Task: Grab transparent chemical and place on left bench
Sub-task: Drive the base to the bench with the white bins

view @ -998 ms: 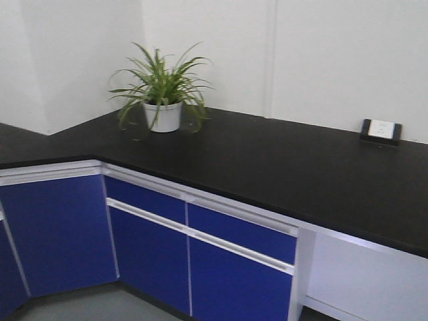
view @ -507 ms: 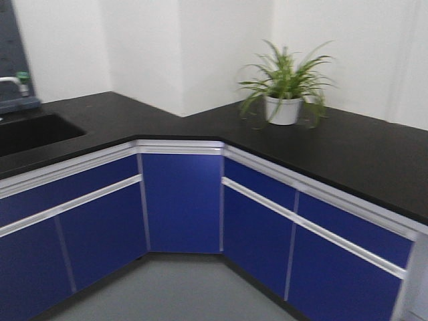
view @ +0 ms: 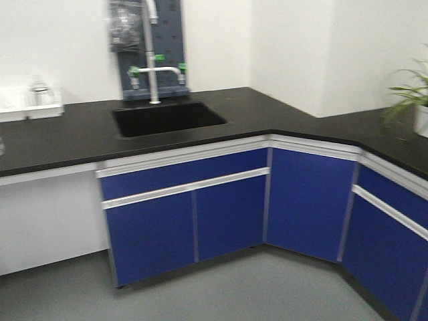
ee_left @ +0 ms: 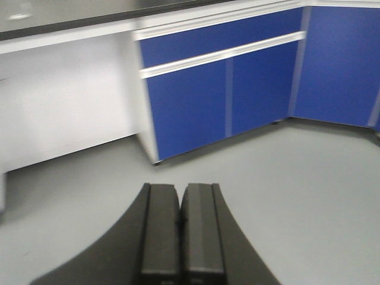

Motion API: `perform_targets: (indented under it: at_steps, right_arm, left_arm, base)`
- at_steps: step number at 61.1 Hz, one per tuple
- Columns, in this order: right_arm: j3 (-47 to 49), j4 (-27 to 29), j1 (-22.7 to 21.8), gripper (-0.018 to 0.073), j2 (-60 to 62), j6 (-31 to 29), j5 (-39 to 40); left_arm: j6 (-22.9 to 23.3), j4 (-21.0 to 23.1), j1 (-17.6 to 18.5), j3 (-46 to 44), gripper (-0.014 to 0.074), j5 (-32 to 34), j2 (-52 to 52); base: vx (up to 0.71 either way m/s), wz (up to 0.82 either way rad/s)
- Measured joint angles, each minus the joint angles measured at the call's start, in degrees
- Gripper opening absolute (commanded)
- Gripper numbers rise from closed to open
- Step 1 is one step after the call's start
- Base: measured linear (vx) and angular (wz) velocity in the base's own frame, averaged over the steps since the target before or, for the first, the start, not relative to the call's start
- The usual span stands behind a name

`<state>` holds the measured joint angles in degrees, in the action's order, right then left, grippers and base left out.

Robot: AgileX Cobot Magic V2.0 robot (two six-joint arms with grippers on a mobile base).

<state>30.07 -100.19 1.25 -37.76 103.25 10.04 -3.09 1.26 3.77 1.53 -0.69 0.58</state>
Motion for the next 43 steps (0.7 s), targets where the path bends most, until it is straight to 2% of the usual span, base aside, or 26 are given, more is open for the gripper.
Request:
perform_targets:
  at_steps: [17, 43]
  right_arm:
    - [0.0, 0.0, 0.0, -0.0003, 0.0, 0.0, 0.0]
    - [0.0, 0.0, 0.0, -0.0003, 0.0, 0.0, 0.0]
  left_arm:
    - [0.0, 0.0, 0.0, 0.0, -0.0003, 0.0, 0.0]
    - [0.0, 0.0, 0.0, 0.0, -0.0003, 0.0, 0.0]
  base:
    - [0.01, 0.56]
    - [0.16, 0.32]
